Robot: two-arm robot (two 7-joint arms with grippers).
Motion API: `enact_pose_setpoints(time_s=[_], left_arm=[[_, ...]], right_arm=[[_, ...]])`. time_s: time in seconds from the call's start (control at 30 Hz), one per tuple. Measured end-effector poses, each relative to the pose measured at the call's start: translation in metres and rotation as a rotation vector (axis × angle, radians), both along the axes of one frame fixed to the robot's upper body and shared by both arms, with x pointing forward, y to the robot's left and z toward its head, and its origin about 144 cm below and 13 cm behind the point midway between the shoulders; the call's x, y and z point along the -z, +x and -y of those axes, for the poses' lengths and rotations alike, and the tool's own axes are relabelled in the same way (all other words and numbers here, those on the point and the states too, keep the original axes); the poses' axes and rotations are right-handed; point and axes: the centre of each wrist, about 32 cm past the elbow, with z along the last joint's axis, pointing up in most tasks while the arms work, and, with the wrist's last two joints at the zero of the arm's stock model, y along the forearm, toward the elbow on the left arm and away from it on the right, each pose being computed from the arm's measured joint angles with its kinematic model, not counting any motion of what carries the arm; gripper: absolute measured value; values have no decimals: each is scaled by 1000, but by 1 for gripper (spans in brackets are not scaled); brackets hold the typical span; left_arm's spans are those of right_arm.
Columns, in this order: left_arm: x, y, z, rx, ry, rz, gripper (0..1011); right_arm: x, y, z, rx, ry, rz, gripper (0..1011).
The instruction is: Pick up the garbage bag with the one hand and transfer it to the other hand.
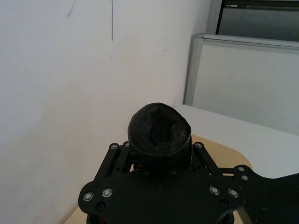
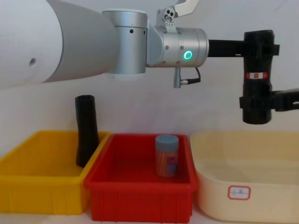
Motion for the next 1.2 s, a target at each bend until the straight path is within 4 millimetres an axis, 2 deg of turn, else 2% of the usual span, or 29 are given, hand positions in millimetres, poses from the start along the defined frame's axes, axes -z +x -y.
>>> enact_pose_setpoints(time_s=[0.63, 1.2], left_arm=[[7, -7, -3, -9, 27, -17, 376], [14, -12, -5, -23, 61, -10, 376]], right_arm=[[-5, 14, -7, 33, 27, 32, 1001], [7, 25, -26, -8, 21, -1, 1001]])
